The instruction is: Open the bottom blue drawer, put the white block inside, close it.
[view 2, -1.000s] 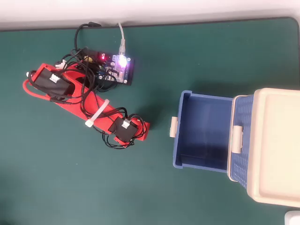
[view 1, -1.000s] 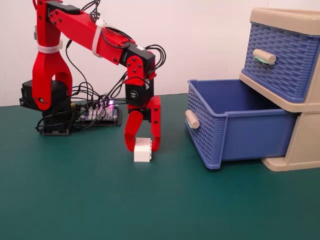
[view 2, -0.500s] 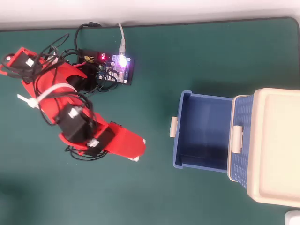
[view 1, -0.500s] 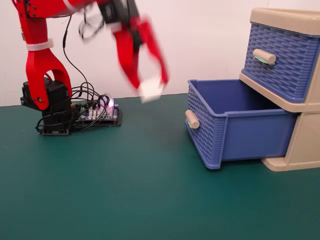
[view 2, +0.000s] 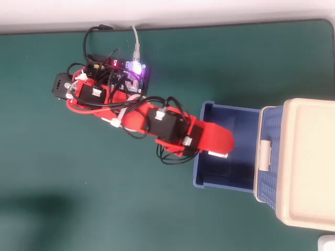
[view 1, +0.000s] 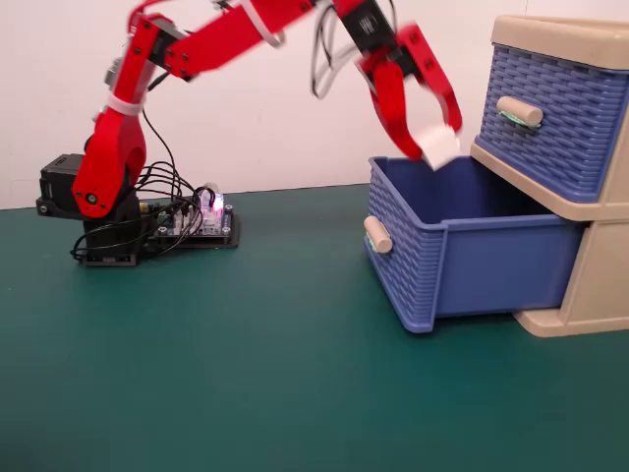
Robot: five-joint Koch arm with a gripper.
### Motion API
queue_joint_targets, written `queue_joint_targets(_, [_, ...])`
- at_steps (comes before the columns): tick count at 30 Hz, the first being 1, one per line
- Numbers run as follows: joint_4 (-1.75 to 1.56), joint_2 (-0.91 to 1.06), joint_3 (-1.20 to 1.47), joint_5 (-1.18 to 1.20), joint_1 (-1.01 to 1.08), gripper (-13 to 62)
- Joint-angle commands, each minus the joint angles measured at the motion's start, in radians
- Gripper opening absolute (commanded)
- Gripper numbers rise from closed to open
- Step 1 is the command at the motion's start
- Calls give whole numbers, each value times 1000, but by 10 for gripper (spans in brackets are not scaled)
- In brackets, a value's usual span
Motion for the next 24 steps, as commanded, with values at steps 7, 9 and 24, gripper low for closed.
queue_joint_targets(7, [20, 67, -63, 32, -15, 346])
queue_joint_targets(9, [64, 133, -52, 34, -11, 346])
queue_joint_targets(24, [376, 270, 328, -209, 110, 340])
